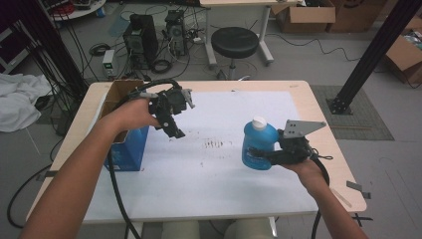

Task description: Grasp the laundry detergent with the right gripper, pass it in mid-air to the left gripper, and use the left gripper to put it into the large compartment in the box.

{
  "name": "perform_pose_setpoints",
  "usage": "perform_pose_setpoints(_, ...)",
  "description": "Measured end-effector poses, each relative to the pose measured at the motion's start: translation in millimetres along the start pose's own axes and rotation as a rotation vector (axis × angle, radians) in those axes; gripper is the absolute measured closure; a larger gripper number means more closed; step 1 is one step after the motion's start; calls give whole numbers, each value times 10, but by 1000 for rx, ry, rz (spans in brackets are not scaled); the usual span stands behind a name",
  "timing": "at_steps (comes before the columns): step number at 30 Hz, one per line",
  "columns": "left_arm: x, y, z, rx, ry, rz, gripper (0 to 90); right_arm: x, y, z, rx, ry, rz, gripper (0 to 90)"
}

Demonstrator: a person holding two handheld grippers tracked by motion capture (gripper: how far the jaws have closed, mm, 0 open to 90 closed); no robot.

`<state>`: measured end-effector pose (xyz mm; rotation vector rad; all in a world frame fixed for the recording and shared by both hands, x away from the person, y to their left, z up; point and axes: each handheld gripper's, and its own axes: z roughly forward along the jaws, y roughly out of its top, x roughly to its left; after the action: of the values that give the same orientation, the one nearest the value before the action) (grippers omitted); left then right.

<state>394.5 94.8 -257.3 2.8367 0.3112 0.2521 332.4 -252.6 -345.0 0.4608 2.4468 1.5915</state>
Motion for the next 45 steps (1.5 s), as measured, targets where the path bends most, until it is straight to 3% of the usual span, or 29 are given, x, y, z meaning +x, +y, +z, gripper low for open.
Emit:
perform_pose_setpoints(6,-98,59,7,3,-17,3,195,-135,32,-24,-20,120,-23,438)
perform_pose_setpoints(7,-116,75,11,9,-20,11,195,-135,32,-24,-20,120,-23,438)
perform_pose_setpoints(10,-158,123,-2,16,-30,33,195,-173,39,22,-14,181,-54,438)
perform_pose_setpoints(17,-204,239,-83,33,-50,79,196,-203,33,171,7,243,-79,438)
perform_pose_setpoints(24,-231,280,-83,48,-68,87,196,-218,49,312,19,267,-87,438)
perform_pose_setpoints(26,-225,279,-92,60,-86,70,208,-221,65,383,26,273,-93,439)
perform_pose_setpoints(45,-232,294,-201,43,-99,51,201,-219,266,809,56,333,-140,439)
